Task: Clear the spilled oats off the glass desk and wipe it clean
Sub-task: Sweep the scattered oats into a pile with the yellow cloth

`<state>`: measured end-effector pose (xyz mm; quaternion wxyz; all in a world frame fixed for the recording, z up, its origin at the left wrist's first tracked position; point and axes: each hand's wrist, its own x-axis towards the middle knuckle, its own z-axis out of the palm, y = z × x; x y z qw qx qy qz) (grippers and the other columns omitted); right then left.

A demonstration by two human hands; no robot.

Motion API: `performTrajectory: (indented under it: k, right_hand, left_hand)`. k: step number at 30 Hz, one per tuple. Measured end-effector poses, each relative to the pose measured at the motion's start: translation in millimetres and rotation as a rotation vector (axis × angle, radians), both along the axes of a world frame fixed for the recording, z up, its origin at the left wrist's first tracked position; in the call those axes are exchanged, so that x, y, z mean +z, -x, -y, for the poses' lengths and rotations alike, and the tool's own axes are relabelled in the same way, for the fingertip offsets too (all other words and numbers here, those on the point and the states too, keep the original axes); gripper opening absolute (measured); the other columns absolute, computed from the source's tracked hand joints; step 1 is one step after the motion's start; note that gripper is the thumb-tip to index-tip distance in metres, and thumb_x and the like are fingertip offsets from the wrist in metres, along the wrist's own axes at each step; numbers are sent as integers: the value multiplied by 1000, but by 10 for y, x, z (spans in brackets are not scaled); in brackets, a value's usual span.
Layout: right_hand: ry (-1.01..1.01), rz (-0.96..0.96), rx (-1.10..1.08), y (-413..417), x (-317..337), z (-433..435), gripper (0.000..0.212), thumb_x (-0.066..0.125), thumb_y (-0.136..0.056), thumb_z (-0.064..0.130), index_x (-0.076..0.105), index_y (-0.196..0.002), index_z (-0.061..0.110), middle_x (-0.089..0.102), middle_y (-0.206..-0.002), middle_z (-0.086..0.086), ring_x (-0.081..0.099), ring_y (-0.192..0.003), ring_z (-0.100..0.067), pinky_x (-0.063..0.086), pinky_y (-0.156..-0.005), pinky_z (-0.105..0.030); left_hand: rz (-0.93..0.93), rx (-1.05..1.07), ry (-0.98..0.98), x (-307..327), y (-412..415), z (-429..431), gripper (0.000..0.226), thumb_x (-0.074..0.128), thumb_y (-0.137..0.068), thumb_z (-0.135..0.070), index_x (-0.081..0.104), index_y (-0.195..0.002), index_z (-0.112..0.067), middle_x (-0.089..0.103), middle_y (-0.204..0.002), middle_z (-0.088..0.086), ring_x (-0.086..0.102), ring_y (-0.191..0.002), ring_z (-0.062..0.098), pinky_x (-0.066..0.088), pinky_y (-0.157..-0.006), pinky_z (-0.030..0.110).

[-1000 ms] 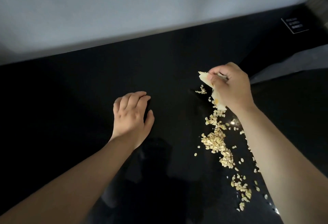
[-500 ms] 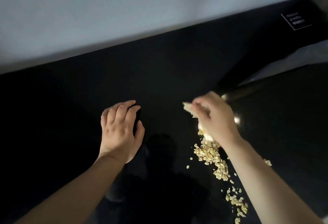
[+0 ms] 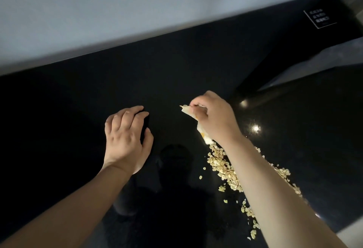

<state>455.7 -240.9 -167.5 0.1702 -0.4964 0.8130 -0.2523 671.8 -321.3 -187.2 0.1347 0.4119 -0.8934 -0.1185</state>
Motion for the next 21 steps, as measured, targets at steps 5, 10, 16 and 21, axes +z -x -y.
performTrajectory:
  k: [5,10,16,21]
  right_hand:
    - [-8,5,25,-194,-14,-447,8,61,-93,28,66,-86,26,54,-84,11,55,-67,-6,45,-59,-20]
    - [-204,-29,106,-276,201,-888,12,60,-90,20,67,-84,28,56,-85,13,55,-61,-6,38,-54,-20]
    - [130,-71,-270,-876,244,-971,3,67,-87,20,68,-86,22,56,-82,10,55,-61,-8,46,-52,-21]
    - [186,-175,-417,-1424,-98,-805,1,69,-86,17,68,-87,18,57,-84,6,54,-62,-7,44,-51,-17]
  left_hand:
    - [-1,-3,7,-11,-6,3,41,41,-87,-32,60,-117,-11,53,-129,3,43,-121,24,25,-109,45]
    - [9,-8,14,-22,-15,-6,42,41,-87,-32,59,-118,-10,52,-129,4,42,-122,27,26,-109,46]
    - [-5,-16,11,-31,-26,-11,37,45,-90,-28,58,-119,-10,51,-130,4,42,-123,28,26,-110,49]
    - [-24,-20,2,-19,-48,-20,33,52,-92,-22,58,-122,-9,52,-132,5,43,-125,29,26,-111,49]
